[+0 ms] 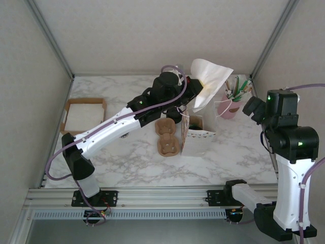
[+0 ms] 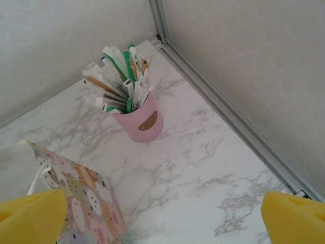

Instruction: Pack the takeout coffee

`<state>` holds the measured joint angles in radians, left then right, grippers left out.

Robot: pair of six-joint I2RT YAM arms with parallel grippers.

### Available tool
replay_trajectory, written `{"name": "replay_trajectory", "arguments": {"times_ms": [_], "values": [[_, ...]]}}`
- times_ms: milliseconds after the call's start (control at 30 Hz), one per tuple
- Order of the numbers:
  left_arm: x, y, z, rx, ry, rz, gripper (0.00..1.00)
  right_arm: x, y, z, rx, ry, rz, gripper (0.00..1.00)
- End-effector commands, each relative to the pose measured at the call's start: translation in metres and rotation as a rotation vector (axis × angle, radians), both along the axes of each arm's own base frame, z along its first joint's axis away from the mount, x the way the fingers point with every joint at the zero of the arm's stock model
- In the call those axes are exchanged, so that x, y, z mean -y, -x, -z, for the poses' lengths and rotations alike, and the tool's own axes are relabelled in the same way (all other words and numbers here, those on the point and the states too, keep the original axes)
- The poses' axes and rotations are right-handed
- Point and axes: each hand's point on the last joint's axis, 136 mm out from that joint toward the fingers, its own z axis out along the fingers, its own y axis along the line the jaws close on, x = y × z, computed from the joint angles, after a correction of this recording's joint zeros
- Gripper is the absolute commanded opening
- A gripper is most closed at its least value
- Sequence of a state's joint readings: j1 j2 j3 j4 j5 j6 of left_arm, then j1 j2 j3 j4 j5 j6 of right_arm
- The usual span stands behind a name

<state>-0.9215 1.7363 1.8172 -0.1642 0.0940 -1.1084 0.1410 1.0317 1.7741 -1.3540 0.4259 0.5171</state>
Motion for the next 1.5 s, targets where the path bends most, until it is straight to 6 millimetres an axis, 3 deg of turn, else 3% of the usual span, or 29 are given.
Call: {"name": "replay_trajectory", "arguments": {"times_ms": [0, 367, 767, 933, 1167, 1333, 1467], "values": [[0.004, 0.002, 0.005, -0.02, -0.001, -0.03, 0.0, -0.005, -0.001, 0.0, -0.012, -0.011, -0.029, 0.99], [0.005, 0.006, 0.058, -0.122, -0.118, -0.079, 0.0, -0.019, -0.013, 0.007, -0.039, -0.048, -0.093, 0.99], [0.013, -0.004, 0.099, -0.219, -0.201, -0.111, 0.0, -0.039, -0.025, 0.014, -0.07, -0.1, -0.188, 0.99], [0.006, -0.004, 0.111, -0.263, -0.241, -0.145, 0.0, -0.048, -0.028, 0.015, -0.072, -0.124, -0.239, 0.99], [-0.001, -0.007, 0.123, -0.307, -0.271, -0.192, 0.0, -0.094, -0.03, 0.008, -0.042, -0.219, -0.501, 0.99], [-0.005, -0.009, 0.121, -0.304, -0.282, -0.215, 0.0, -0.119, -0.03, 0.004, -0.026, -0.291, -0.633, 0.88], [-0.006, -0.008, 0.126, -0.313, -0.295, -0.22, 0.0, -0.14, -0.031, 0.003, -0.031, -0.381, -0.723, 0.67]]}}
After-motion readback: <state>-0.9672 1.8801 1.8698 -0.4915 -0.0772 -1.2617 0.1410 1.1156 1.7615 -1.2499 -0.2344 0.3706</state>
